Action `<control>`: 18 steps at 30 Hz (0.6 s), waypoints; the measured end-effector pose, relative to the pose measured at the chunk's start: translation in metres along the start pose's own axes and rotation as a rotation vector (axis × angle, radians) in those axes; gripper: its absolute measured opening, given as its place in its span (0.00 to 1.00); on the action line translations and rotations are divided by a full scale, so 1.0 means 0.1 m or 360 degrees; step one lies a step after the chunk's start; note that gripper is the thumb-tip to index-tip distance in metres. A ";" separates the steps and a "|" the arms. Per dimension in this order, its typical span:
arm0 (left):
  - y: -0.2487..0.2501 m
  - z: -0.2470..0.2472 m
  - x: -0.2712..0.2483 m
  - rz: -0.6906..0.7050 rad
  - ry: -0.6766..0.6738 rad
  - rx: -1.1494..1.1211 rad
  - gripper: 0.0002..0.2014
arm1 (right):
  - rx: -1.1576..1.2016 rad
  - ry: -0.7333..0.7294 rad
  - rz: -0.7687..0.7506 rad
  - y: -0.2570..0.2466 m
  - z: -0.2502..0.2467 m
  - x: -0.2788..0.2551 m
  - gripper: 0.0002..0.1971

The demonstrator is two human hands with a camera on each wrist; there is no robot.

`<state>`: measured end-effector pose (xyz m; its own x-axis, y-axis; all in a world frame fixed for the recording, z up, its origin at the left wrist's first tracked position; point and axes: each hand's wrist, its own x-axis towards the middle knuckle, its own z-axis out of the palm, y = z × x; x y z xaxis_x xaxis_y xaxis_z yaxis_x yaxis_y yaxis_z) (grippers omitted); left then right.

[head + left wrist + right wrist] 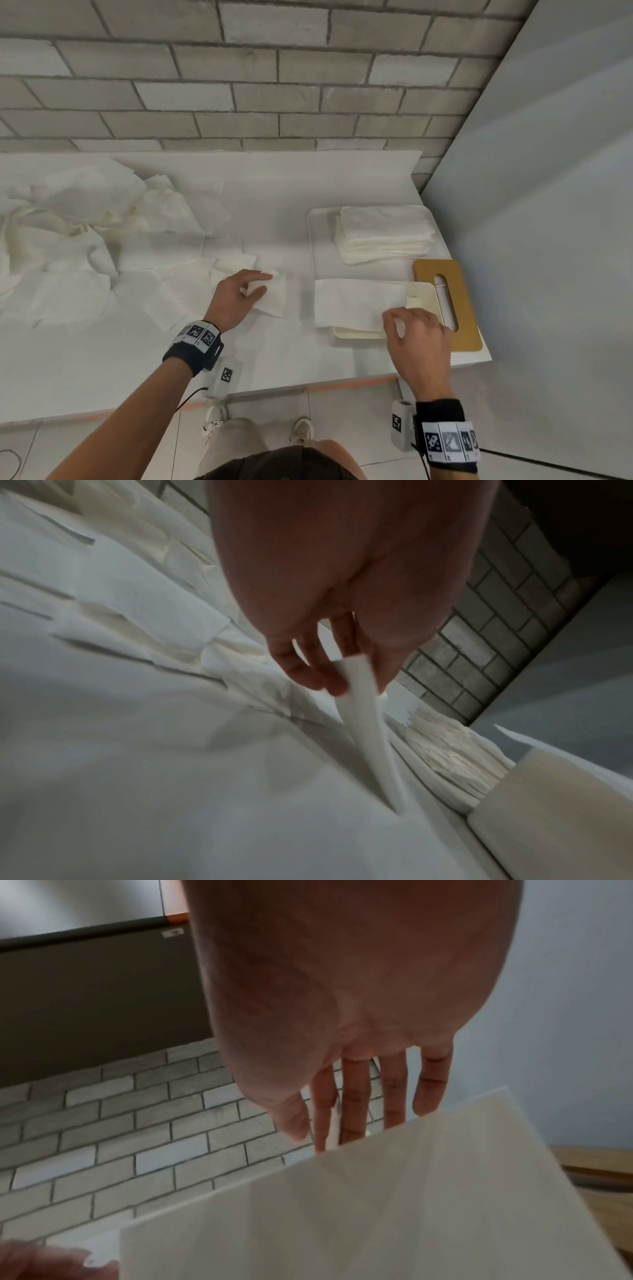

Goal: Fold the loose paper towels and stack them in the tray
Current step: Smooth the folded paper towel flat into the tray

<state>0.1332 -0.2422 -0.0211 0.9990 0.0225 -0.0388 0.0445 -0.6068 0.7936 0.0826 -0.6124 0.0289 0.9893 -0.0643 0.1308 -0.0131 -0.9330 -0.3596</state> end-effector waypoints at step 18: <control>0.97 0.00 -0.14 0.0423 0.0145 -0.0241 0.03 | 0.0077 0.0061 -0.0295 -0.26 -0.42 0.09 0.17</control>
<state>0.1233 -0.3016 0.0558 0.9719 -0.0455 0.2311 -0.2245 -0.4758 0.8504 0.0857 -0.6036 0.0781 0.9678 0.0929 0.2337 0.1769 -0.9120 -0.3700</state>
